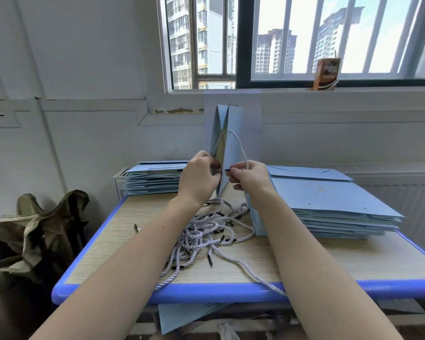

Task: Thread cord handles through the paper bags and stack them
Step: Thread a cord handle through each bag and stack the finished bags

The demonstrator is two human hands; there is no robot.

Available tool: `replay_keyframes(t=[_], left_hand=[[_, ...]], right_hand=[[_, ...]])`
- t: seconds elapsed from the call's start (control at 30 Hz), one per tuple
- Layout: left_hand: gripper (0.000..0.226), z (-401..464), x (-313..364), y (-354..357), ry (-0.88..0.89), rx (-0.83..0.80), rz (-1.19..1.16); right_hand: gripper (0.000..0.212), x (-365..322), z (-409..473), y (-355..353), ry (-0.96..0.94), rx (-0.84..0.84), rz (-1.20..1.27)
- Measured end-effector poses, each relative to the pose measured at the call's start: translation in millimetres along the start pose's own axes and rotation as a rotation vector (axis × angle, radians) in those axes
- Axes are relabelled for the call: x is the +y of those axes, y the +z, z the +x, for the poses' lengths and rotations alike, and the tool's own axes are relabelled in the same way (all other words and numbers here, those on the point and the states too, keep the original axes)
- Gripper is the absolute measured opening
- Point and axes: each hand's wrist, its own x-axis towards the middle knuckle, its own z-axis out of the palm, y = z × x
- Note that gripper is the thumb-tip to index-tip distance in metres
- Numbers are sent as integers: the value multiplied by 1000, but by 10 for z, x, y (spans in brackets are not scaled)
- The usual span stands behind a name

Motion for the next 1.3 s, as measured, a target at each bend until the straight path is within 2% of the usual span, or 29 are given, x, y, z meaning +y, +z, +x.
replay_keyframes(t=[0.27, 0.63, 0.77, 0.97, 1.17, 1.3], left_hand=[[13, 2, -7, 1, 5, 12, 9], [13, -1, -5, 14, 18, 12, 0], [14, -4, -11, 10, 24, 2, 13], [16, -3, -24, 35, 19, -45, 21], [18, -55, -58, 104, -25, -197, 77], [17, -65, -44, 106, -23, -159, 66]], right_hand=[[22, 29, -15, 29, -25, 12, -128], [7, 2, -24, -6, 133, -55, 140], [11, 14, -29, -1, 145, -93, 76], [14, 45, 10, -1, 69, -3, -69], [17, 61, 31, 41, 21, 10, -237], [12, 12, 17, 38, 7, -16, -262]])
